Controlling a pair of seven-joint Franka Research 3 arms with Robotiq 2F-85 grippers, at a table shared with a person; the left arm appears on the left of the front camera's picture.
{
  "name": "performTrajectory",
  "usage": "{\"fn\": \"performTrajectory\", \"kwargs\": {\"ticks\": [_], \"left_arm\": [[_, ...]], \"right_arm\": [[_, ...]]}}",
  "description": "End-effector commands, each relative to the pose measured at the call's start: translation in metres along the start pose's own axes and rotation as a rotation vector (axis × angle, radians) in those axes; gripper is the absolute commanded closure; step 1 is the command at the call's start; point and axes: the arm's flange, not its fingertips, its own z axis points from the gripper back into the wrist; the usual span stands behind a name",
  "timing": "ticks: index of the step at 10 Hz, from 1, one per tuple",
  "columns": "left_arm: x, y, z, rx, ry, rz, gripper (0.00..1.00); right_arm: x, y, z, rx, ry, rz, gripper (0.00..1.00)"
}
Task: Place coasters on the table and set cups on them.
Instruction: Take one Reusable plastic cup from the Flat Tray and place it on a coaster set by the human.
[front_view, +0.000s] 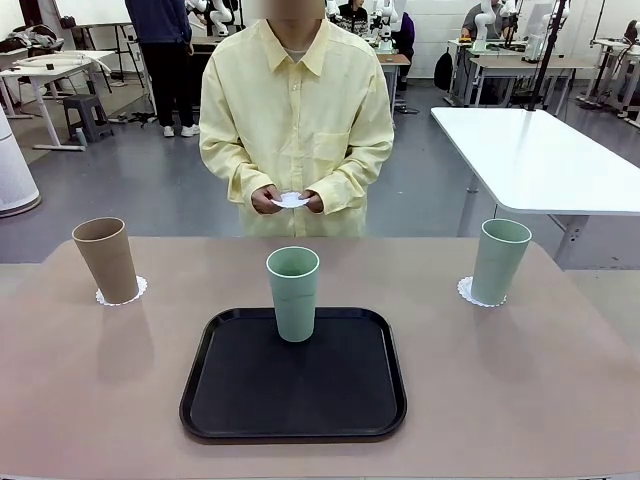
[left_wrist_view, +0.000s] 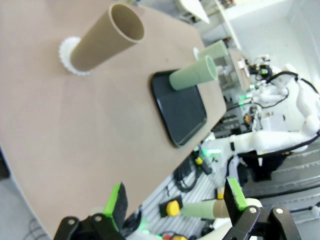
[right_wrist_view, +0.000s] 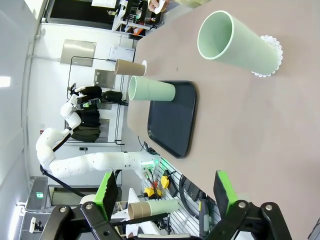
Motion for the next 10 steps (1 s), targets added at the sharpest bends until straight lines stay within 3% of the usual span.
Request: {"fn": "performTrajectory", "kwargs": {"ticks": [1,10], "left_arm": [[0.0009,-0.0033,0.0012,-0.013,-0.017,0.012,0.00],[0.0009,-0.0033,0.0012,-0.013,-0.017,0.012,0.00]], "right_arm": [[-0.0011,0.0014,-0.0029,-0.006,-0.018,-0.006,0.00],[-0.0011,0.0014,-0.0029,-0.006,-0.018,-0.006,0.00]]}}
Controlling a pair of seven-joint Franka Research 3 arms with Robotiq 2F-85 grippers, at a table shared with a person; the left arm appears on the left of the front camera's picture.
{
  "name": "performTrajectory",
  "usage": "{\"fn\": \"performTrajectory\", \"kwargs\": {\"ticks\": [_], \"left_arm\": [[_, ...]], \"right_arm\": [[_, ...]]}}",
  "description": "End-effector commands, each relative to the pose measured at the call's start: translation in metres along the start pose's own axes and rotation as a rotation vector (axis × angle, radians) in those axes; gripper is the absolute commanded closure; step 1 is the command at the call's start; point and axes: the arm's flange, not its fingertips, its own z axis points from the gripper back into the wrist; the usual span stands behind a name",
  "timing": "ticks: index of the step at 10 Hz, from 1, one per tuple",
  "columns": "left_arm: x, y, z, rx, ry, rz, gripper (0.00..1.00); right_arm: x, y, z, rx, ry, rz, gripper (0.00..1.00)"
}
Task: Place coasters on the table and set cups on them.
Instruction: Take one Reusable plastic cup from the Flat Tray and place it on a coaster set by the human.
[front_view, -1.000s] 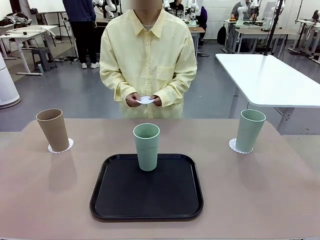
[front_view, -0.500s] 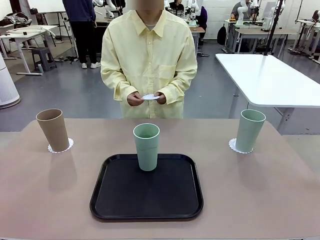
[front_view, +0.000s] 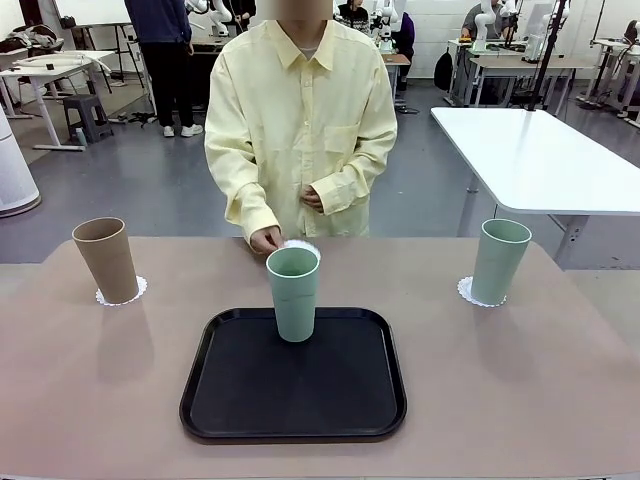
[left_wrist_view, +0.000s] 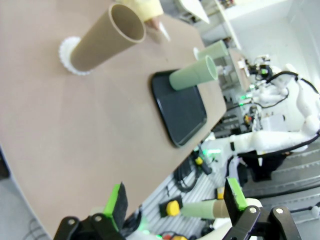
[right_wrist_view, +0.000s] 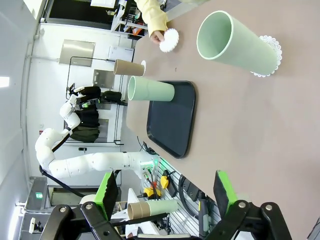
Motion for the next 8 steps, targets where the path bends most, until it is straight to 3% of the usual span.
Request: {"fn": "performTrajectory", "kwargs": {"ticks": [1,8], "left_arm": [[0.0009,-0.0033,0.0012,-0.013,-0.017,0.012,0.00],[0.0009,-0.0033,0.0012,-0.013,-0.017,0.012,0.00]], "right_arm": [[-0.0014,0.0010,-0.0028,-0.001,-0.018,-0.006,0.00],[-0.0014,0.0010,-0.0028,-0.001,-0.018,-0.006,0.00]]}}
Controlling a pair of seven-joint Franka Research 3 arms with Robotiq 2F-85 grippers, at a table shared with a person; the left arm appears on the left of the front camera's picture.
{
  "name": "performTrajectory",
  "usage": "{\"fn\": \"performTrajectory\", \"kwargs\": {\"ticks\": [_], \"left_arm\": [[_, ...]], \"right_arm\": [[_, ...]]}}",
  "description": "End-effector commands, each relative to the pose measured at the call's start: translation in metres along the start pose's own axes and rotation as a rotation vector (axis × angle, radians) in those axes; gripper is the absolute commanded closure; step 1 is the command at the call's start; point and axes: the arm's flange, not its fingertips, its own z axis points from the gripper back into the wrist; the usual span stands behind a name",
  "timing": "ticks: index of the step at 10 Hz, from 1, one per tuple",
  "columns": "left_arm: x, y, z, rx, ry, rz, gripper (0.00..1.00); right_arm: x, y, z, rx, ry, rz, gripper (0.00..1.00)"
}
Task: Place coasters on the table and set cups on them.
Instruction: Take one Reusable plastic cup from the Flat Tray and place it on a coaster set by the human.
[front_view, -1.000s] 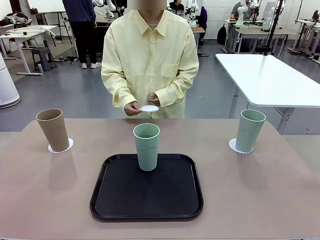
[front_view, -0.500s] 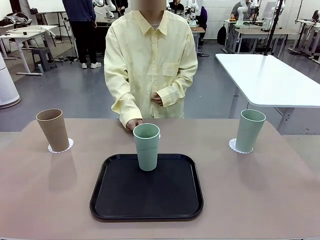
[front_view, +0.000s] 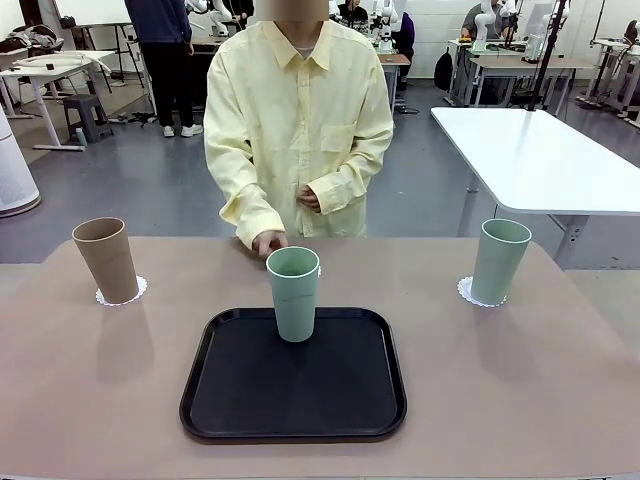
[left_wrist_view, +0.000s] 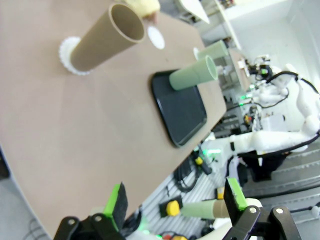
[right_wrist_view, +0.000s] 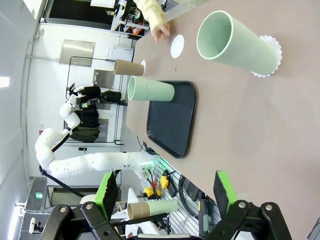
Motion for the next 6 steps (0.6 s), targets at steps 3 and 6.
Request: {"fn": "performTrajectory", "kwargs": {"ticks": [3,6], "left_arm": [[0.0009,-0.0033,0.0012,-0.013,-0.017,0.012,0.00],[0.0009,-0.0033,0.0012,-0.013,-0.017,0.012,0.00]], "right_arm": [[-0.0014,0.0010,-0.0028,-0.001,-0.018,-0.006,0.00],[-0.0014,0.0010,-0.0028,-0.001,-0.018,-0.006,0.00]]}}
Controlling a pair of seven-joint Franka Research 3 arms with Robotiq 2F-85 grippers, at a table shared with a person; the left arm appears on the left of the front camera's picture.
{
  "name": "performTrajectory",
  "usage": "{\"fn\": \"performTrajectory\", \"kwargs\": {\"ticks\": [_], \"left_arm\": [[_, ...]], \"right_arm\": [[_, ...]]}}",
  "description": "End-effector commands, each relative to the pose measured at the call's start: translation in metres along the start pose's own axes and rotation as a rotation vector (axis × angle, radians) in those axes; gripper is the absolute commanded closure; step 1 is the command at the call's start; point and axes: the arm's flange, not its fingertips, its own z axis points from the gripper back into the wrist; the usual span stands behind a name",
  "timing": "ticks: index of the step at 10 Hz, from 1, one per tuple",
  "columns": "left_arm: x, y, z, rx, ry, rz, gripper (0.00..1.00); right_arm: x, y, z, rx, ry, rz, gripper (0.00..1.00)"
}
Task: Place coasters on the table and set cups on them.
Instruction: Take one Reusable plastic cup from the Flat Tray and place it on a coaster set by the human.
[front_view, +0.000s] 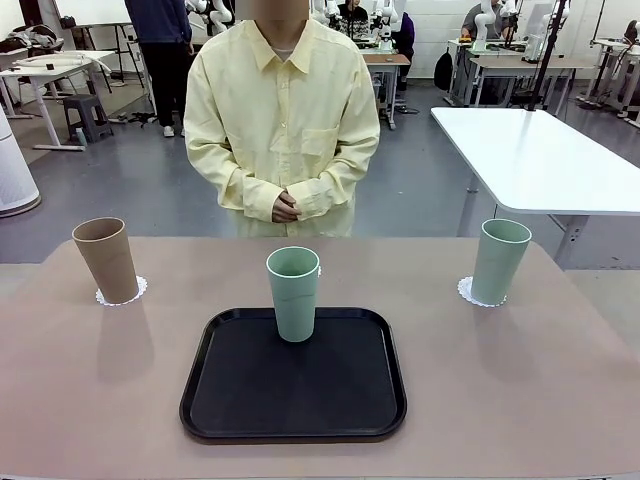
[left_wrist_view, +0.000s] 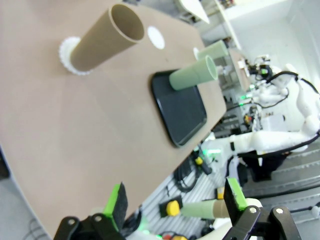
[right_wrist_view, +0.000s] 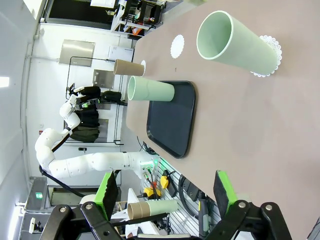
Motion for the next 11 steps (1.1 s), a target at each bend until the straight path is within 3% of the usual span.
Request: {"fn": "performTrajectory", "kwargs": {"ticks": [1,4,5,7,9,11], "left_arm": [[0.001,-0.003,0.001,-0.013,-0.017,0.012,0.00],[0.001,-0.003,0.001,-0.013,-0.017,0.012,0.00],[0.001,-0.003,0.001,-0.013,-0.017,0.012,0.00],[0.001,-0.003,0.001,-0.013,-0.017,0.012,0.00],[0.001,-0.003,0.001,-0.013,-0.017,0.012,0.00],[0.001,-0.003,0.001,-0.013,-0.017,0.012,0.00]], "right_arm": [[-0.001,0.001,-0.003,-0.001,-0.018,-0.006,0.00],[0.000,0.000,0.000,0.000,0.000,0.000,0.00],[0.015,0.040,0.001,-0.116,0.072,0.128,0.00],[0.062,0.111,-0.018,-0.347,0.146,0.202,0.00],[0.093,0.185,-0.100,-0.524,0.301,0.357,0.00],[0.098,0.223,-0.199,-0.618,0.486,0.539,0.00]]}}
